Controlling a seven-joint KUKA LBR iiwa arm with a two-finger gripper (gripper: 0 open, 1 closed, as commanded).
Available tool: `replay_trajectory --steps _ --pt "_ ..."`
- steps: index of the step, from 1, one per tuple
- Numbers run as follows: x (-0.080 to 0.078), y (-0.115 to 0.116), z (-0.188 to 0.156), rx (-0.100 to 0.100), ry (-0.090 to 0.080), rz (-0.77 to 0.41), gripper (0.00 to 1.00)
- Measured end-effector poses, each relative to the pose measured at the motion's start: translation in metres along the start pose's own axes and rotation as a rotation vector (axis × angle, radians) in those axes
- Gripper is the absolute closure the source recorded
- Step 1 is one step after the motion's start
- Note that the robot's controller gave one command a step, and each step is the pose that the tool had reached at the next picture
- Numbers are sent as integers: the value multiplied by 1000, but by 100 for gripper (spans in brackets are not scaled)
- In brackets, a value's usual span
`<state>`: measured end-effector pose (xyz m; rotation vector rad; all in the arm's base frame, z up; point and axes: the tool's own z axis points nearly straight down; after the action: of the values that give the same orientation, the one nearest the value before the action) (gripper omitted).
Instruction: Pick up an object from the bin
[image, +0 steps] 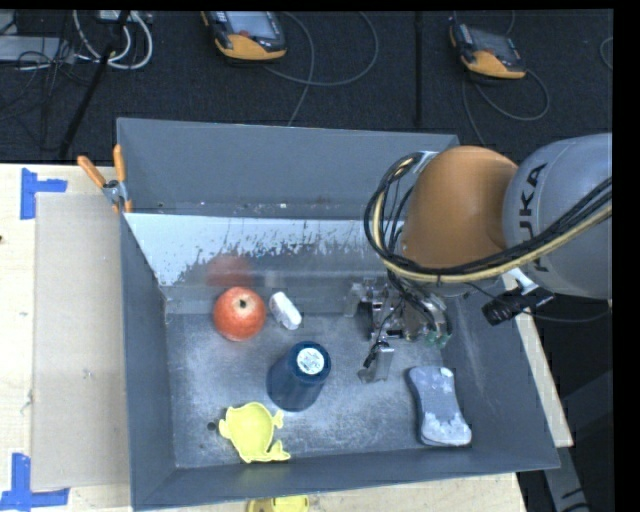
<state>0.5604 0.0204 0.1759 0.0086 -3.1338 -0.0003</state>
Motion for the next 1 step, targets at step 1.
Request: replay_trajectory --steps 1 --pt "-1 0 -5 0 -7 1 0"
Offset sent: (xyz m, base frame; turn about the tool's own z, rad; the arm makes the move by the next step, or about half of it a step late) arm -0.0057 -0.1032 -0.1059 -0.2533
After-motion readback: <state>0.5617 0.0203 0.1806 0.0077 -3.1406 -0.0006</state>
